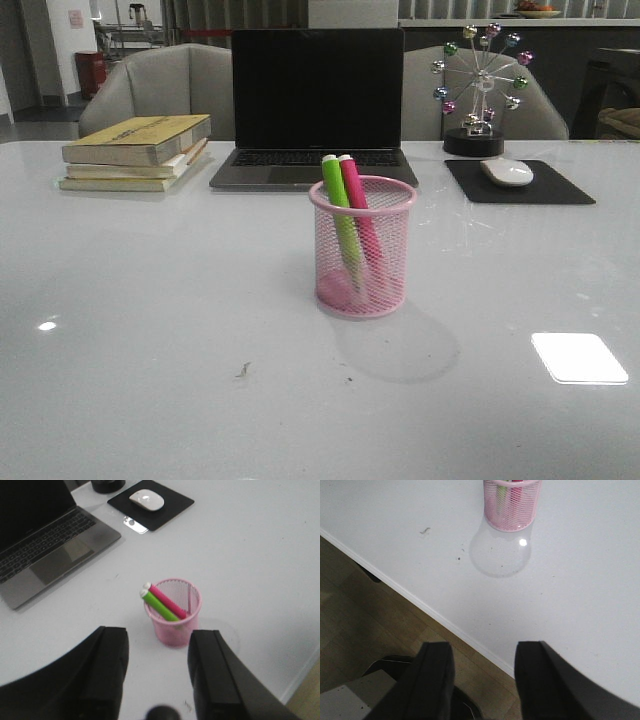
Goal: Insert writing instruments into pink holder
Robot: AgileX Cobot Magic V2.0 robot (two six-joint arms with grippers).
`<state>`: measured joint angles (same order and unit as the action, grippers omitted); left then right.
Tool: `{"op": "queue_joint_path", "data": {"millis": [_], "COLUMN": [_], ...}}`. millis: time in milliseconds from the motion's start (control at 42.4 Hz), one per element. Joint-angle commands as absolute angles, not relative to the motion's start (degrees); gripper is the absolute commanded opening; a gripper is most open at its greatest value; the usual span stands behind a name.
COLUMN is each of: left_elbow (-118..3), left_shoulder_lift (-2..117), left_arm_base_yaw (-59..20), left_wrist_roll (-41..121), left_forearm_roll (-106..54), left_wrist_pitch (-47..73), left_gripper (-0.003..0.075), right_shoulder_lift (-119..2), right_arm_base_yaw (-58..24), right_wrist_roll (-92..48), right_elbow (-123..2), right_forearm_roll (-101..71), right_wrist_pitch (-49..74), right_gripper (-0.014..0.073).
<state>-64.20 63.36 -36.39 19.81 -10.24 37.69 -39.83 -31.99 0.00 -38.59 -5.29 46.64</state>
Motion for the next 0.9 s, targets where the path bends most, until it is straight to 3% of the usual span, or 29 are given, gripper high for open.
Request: {"op": "queue_joint_path", "data": {"millis": [0, 353, 707, 754, 872], "left_elbow": [-63.0, -42.9, -36.4, -36.4, -36.4], "left_shoulder_lift": [56.7, 33.2, 28.3, 28.3, 28.3], "left_arm_base_yaw": [-35.4, -35.4, -35.4, -35.4, -35.4], "left_wrist_roll": [19.4, 16.3, 6.2, 6.2, 4.7], "left_forearm_roll": [-10.3, -9.1, -2.0, -2.0, -2.0], "left_wrist_pitch": [39.9, 40.7, 41.9, 41.8, 41.7], "left_gripper": [0.0363, 0.0363, 0.0363, 0.0358, 0.0288], "right_shoulder_lift": [-39.5, -39.5, -35.4, -35.2, -35.2], "right_arm_base_yaw": [-31.9, -31.9, -31.9, -31.9, -31.9], "right_wrist_roll": [0.0, -1.7, -1.4, -1.4, -1.4], "right_elbow": [-40.2, -40.2, -34.3, -33.7, -33.4], "right_forearm_roll": [-4.9, -2.7, -0.8, -0.8, -0.7], "right_wrist_pitch": [43.2, 42.9, 36.5, 35.9, 35.9], "right_gripper": [0.0414, 0.0414, 0.0412, 0.0384, 0.0211]}}
